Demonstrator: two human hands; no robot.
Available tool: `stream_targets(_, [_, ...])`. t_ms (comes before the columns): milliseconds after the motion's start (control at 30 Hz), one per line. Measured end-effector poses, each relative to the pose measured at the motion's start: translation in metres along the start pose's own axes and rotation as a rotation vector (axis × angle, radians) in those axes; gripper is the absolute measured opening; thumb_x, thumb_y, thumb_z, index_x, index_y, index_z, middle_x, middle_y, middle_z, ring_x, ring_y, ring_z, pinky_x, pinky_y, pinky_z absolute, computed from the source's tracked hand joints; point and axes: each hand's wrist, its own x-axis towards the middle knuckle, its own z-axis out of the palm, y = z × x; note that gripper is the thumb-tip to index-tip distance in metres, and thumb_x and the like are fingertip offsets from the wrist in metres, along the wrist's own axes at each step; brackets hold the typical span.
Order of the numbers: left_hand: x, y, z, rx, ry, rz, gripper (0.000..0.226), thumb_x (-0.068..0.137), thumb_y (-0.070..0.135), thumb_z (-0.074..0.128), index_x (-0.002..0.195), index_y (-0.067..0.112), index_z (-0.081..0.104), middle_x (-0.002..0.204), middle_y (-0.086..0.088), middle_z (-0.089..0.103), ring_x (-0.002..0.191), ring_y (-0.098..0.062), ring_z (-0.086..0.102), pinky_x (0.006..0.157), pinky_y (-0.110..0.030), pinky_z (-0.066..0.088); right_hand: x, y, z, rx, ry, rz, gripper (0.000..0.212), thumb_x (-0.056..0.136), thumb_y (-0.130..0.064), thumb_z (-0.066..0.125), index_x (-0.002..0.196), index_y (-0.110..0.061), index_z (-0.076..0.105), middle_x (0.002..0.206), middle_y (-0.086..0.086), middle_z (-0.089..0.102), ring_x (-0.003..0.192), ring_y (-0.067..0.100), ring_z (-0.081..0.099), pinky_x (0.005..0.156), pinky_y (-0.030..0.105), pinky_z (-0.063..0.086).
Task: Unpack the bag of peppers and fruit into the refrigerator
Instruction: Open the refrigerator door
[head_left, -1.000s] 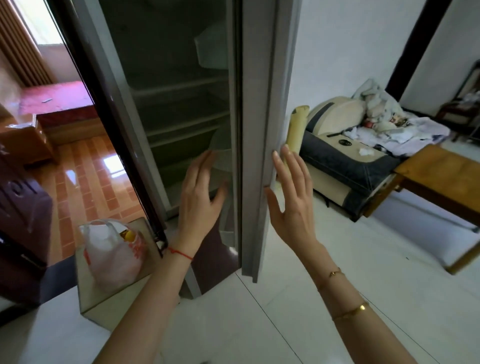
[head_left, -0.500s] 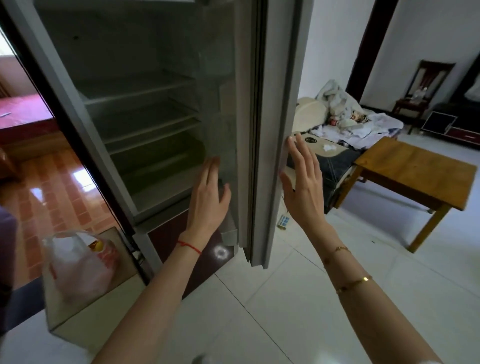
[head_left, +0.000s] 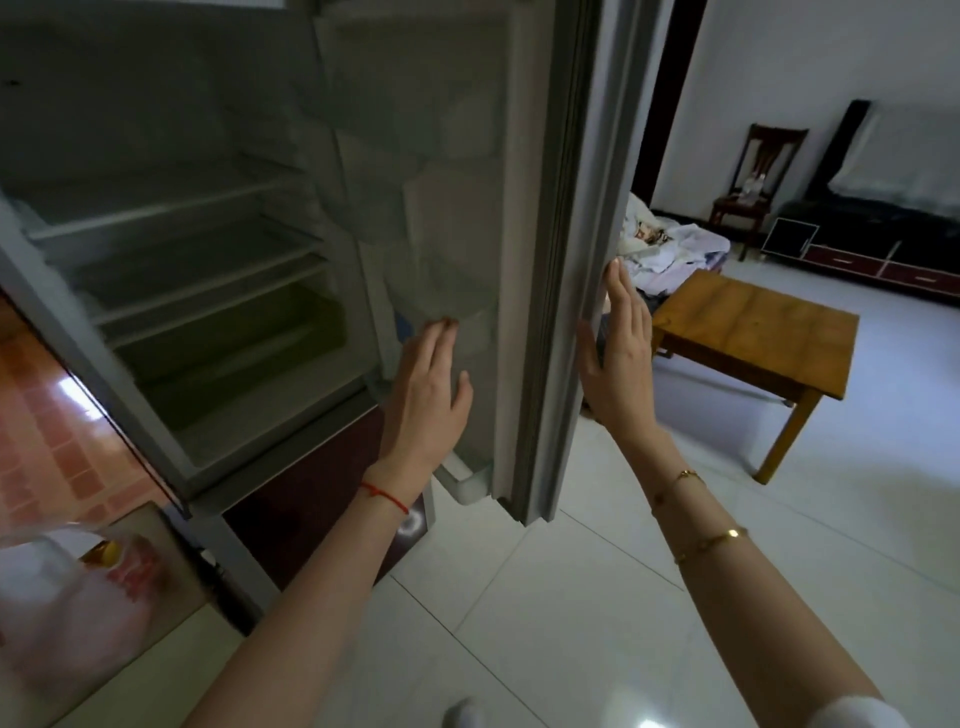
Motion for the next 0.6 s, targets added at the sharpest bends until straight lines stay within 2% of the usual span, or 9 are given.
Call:
stream_targets(67, [0.011, 0.002, 0.011, 0.032, -0.004, 0.046, 0.054, 0.097, 0.018, 0.049, 0.148, 0.011, 0.033, 0.152, -0.005, 0.035, 0.142, -0.019, 0.032, 0.117, -0.037, 0.031, 0.008, 0.014, 0.001, -0.004, 0.003, 0.036, 0.059, 0.101, -0.021, 0.045, 0.154, -0.009, 0.020, 0.161, 0.006, 0.023, 0.150, 0.017, 0.018, 0.123, 0.037, 0.019])
stream_targets(200, [0.035, 0.006, 0.035, 0.089, -0.016, 0.158, 0.053, 0.097, 0.013, 0.047, 0.148, 0.008, 0.034, 0.153, -0.008, 0.038, 0.145, -0.020, 0.028, 0.123, -0.038, 0.011, 0.026, 0.041, 0.004, 0.017, -0.003, 0.119, 0.059, 0.105, -0.031, 0.038, 0.156, -0.016, 0.014, 0.163, 0.000, 0.017, 0.150, 0.012, 0.013, 0.123, 0.035, 0.016])
stream_targets(333, [0.057, 0.007, 0.060, 0.090, -0.040, 0.264, 0.056, 0.096, 0.010, 0.045, 0.150, 0.009, 0.030, 0.155, -0.006, 0.036, 0.146, -0.020, 0.028, 0.123, -0.042, 0.014, 0.048, 0.071, 0.009, 0.045, 0.006, 0.189, 0.057, 0.106, -0.036, 0.031, 0.157, -0.020, 0.011, 0.164, -0.003, 0.014, 0.151, 0.009, 0.010, 0.124, 0.038, 0.014])
stream_targets(467, [0.080, 0.012, 0.085, 0.093, -0.059, 0.340, 0.059, 0.096, 0.010, 0.045, 0.152, 0.011, 0.026, 0.157, -0.003, 0.032, 0.147, -0.017, 0.024, 0.123, -0.039, 0.014, 0.070, 0.101, 0.016, 0.088, 0.007, 0.238, 0.057, 0.106, -0.036, 0.030, 0.157, -0.018, 0.012, 0.163, -0.001, 0.017, 0.149, 0.007, 0.014, 0.124, 0.034, 0.016])
stream_targets(600, [0.104, 0.020, 0.110, 0.081, -0.068, 0.381, 0.061, 0.094, 0.008, 0.045, 0.152, 0.012, 0.026, 0.158, -0.002, 0.031, 0.148, -0.016, 0.023, 0.123, -0.038, 0.014, 0.086, 0.132, 0.024, 0.121, 0.011, 0.253, 0.057, 0.106, -0.036, 0.030, 0.157, -0.020, 0.011, 0.164, -0.004, 0.015, 0.149, 0.004, 0.012, 0.124, 0.038, 0.017])
